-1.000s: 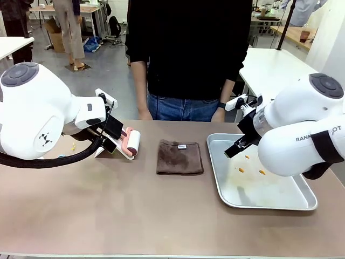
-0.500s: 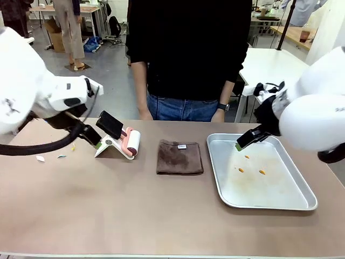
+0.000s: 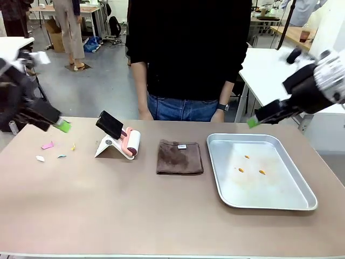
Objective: Clean the surface of the table.
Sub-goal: Hold the Lint Roller with your left hand and the towel with your right hand.
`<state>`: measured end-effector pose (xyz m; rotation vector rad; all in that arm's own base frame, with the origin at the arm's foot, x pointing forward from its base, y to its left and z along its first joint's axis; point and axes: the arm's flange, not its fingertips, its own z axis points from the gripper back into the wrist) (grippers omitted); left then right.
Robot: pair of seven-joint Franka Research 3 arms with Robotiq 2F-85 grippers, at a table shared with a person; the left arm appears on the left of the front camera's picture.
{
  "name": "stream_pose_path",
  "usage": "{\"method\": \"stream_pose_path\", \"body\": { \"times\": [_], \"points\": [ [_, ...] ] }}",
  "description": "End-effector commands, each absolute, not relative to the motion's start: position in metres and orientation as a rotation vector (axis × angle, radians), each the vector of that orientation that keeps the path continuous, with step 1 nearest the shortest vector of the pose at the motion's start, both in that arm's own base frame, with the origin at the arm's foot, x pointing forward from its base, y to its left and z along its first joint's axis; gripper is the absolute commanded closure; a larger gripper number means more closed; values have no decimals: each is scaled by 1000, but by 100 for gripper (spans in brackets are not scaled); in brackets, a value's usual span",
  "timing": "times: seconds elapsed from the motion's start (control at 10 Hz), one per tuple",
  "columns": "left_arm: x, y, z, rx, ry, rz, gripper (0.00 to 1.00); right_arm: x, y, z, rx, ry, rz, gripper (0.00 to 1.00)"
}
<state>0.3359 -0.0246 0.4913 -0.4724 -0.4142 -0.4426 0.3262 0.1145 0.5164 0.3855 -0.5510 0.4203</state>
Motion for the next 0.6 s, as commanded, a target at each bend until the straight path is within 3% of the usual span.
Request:
{"method": "stream_pose_path", "body": {
  "times": [0.0,0.3,0.5],
  "points": [
    [330,49,479,-716,-444,-361,0,213,64,442,606,-675,439,0],
    [310,120,459,-993,-573,-266,0,180,19,385,909,-731,408,0],
    [305,121,442,-1099,-647,-225,0,198,-11,337,1127,-604,421,0]
  ]
}}
